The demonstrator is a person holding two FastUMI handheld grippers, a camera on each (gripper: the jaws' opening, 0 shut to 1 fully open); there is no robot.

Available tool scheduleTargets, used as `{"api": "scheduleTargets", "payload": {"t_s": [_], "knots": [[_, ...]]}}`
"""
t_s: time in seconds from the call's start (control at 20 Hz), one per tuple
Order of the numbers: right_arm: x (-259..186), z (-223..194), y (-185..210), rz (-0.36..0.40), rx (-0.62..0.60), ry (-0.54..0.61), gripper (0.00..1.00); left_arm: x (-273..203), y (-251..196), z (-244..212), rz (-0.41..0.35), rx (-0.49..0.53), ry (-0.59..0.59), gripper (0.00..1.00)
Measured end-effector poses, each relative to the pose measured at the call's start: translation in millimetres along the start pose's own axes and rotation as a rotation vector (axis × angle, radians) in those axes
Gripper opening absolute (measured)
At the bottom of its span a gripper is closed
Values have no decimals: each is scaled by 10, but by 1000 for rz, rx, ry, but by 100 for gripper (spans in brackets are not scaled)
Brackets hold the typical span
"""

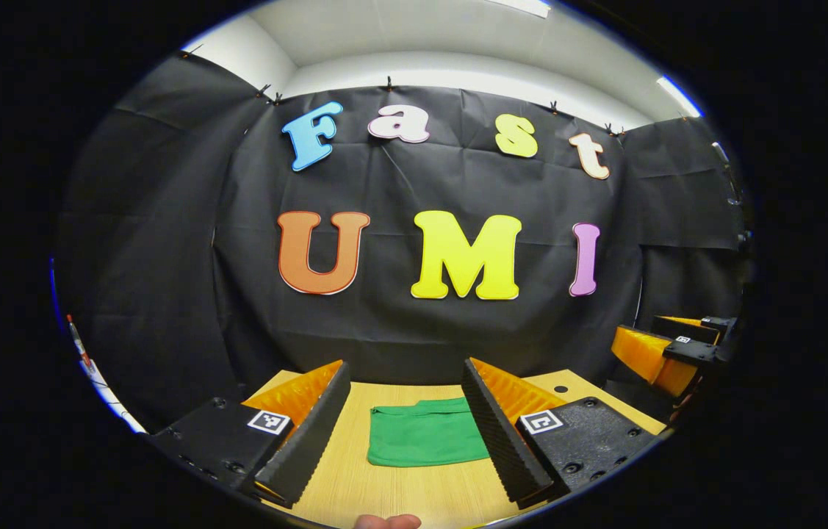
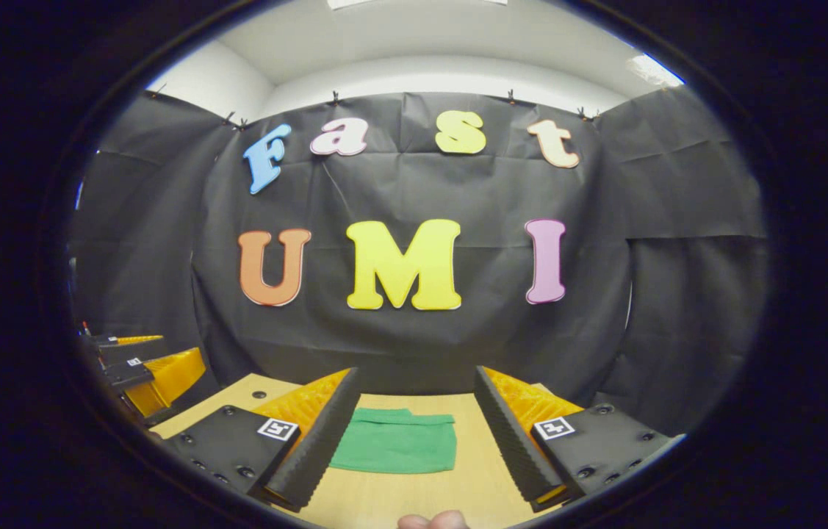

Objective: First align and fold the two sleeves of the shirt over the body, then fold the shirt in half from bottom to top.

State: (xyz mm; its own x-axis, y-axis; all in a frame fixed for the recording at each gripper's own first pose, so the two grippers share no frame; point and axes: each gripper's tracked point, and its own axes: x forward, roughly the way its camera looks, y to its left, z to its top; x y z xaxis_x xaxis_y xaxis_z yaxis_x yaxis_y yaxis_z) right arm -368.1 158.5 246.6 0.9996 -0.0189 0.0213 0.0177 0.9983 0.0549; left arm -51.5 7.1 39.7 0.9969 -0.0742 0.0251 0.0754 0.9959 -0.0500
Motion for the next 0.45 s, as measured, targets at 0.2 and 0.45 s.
{"api": "scheduleTargets", "payload": {"t_s": [0.2, 0.45], "knots": [[-36, -25, -41, -15, -11, -5, 99, -16, -51, 72, -8, 28, -22, 98], [-24, -38, -85, -20, -11, -2, 100, -4, -90, 84, 7, 43, -22, 98]]}}
